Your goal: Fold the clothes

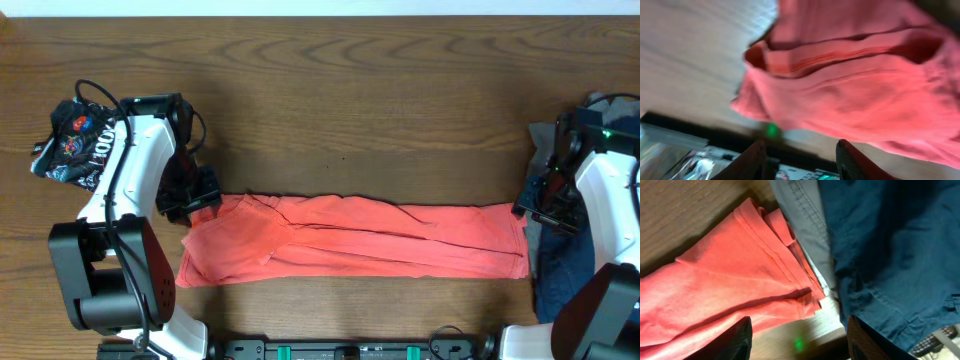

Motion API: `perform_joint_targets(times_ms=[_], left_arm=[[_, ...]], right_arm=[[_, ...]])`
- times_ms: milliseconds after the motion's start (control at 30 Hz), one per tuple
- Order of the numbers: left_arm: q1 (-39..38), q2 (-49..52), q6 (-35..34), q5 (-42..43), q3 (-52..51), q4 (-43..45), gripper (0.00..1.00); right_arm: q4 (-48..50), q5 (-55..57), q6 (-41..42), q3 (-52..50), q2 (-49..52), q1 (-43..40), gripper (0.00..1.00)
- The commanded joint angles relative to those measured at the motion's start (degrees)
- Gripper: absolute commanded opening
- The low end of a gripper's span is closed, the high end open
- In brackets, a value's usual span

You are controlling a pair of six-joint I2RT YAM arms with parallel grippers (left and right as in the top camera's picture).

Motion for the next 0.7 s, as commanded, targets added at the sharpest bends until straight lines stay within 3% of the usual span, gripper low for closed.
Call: perform_joint_targets(times_ms=[0, 200, 667], left_arm=[[-0.13, -0.63, 2.23, 4.79, -0.24, 1.01, 0.47], [-0.13, -0.61, 2.23, 4.79, -0.24, 1.90, 0.47], [-0.13, -0.61, 2.21, 4.79, -0.24, 2.23, 0.47]], right_arm=[[1.90, -2.38, -1.33, -2.64, 0.15, -2.12, 0.62], [11.87, -6.99, -5.22, -10.67, 0.15, -2.73, 0.72], [29.40, -4.35, -5.22, -25.51, 0.15, -2.84, 0.76]])
